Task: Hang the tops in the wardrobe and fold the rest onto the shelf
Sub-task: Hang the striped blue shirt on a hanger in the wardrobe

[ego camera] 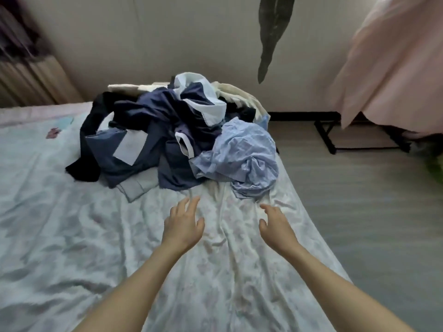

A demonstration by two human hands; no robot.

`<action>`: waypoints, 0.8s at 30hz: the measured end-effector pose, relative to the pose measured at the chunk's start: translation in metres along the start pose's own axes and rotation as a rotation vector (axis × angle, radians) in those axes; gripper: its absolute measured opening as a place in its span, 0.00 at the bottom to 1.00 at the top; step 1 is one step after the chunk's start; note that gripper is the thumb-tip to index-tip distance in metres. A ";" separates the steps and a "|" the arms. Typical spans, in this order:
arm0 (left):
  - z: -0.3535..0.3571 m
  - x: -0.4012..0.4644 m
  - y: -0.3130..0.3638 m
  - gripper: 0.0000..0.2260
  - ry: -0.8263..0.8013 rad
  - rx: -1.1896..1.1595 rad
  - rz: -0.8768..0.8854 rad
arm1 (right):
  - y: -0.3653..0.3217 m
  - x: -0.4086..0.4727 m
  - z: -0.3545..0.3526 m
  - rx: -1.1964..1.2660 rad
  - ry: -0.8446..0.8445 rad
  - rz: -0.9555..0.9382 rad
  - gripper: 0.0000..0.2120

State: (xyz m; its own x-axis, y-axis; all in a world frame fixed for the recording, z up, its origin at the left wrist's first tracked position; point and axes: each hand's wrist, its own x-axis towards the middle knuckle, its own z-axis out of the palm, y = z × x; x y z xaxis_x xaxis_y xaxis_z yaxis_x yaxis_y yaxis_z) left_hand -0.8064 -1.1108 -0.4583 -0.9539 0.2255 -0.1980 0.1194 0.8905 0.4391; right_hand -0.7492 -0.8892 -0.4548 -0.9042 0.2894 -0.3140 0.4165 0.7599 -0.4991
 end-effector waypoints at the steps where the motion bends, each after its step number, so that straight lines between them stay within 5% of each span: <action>1: 0.012 0.010 -0.005 0.27 -0.005 0.070 -0.008 | 0.005 0.020 0.005 -0.057 0.023 -0.017 0.23; 8: 0.161 0.078 -0.063 0.29 -0.070 0.299 -0.141 | 0.060 0.163 0.080 -0.291 0.173 -0.128 0.39; 12: 0.183 0.079 -0.077 0.27 0.080 0.373 -0.129 | 0.056 0.199 0.084 -0.250 0.213 -0.161 0.45; 19: 0.180 0.076 -0.077 0.27 -0.022 0.336 -0.145 | 0.043 0.189 0.072 -0.206 0.335 -0.258 0.17; 24: 0.170 0.044 -0.060 0.28 -0.148 0.112 -0.219 | 0.045 0.080 0.096 0.055 0.116 -0.369 0.09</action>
State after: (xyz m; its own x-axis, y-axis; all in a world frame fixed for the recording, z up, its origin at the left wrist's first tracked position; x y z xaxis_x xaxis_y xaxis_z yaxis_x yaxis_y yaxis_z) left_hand -0.8093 -1.0875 -0.6425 -0.9107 0.0711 -0.4070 -0.0476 0.9605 0.2743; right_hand -0.7942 -0.8877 -0.5799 -0.9975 0.0687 -0.0133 0.0628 0.7940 -0.6047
